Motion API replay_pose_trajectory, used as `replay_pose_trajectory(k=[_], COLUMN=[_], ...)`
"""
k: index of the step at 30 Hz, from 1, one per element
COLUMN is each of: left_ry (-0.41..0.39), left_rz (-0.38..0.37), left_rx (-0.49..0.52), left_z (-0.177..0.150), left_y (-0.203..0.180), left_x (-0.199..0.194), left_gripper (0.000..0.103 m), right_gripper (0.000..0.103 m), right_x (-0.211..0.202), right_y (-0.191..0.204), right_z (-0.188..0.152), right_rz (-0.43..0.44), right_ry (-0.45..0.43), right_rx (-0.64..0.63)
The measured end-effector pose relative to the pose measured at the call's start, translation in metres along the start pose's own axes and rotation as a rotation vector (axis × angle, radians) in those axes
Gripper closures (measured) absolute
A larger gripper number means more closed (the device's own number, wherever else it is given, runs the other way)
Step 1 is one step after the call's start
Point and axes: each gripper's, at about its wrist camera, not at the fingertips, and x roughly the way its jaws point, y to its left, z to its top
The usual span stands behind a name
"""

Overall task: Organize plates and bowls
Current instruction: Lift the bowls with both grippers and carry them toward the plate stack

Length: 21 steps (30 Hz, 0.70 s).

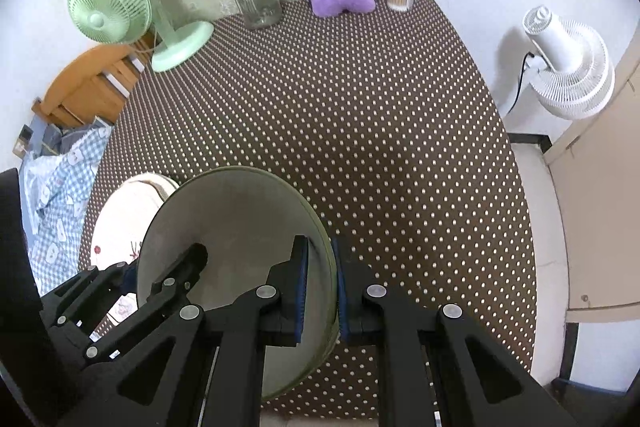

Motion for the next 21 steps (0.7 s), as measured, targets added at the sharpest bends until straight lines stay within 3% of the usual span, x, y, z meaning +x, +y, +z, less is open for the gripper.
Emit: replay_pose_trajectory(k=[21], left_ry=[0.05], left_rz=[0.028], left_rx=[-0.012], left_z=[-0.003], left_y=[-0.005], left_x=[0.019], left_gripper=[0.078], right_gripper=[0.087], right_x=[0.019], right_y=[0.003], right_z=[0.002], right_rz=[-0.003], right_ry=[0.042], right_rx=[-0.054])
